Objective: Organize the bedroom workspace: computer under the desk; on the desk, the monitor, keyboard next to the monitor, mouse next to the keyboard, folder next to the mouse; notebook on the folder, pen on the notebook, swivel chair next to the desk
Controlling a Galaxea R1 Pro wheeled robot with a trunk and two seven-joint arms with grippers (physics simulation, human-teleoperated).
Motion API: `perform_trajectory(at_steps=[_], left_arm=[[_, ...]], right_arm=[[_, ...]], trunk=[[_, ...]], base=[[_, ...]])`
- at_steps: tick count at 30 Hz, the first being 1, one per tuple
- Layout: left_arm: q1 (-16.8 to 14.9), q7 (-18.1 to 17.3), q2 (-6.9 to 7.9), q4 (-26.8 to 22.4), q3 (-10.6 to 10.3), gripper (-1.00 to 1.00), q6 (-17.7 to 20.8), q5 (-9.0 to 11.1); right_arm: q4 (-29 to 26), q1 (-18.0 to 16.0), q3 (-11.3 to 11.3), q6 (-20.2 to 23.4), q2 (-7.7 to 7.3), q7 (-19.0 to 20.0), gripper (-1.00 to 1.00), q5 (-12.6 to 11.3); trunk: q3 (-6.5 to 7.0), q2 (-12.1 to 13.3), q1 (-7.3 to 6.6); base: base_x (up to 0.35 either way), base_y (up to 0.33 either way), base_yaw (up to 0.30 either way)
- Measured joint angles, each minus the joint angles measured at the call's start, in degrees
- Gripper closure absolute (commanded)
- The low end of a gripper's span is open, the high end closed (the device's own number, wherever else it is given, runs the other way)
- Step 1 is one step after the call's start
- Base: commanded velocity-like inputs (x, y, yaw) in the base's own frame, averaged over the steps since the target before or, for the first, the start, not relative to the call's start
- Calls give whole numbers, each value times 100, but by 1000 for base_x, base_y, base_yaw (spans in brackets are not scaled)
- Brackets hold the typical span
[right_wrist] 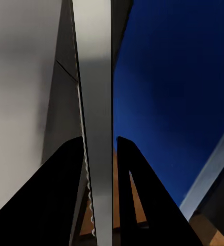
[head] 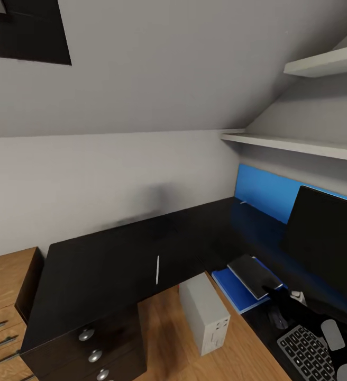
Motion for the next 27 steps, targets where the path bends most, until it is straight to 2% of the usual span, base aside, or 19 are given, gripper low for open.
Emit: perform_trajectory(at_steps=[11,19,27], left_arm=[[-2,6,0,1,4,-100,0,4],[0,6,0,-2,8,-100,0,8],[0,5,0,2,8,-100,0,4]], right_arm=[[0,0,-6,1,0,-66,100,-6],[0,0,-8,0,0,-71,100,-6],[0,0,-8,1,4,-54,100,-14]], trunk=[[0,0,0],[0,0,-2],[0,0,0]], base=[[6,0,0],[154,0,0],[42,0,0]])
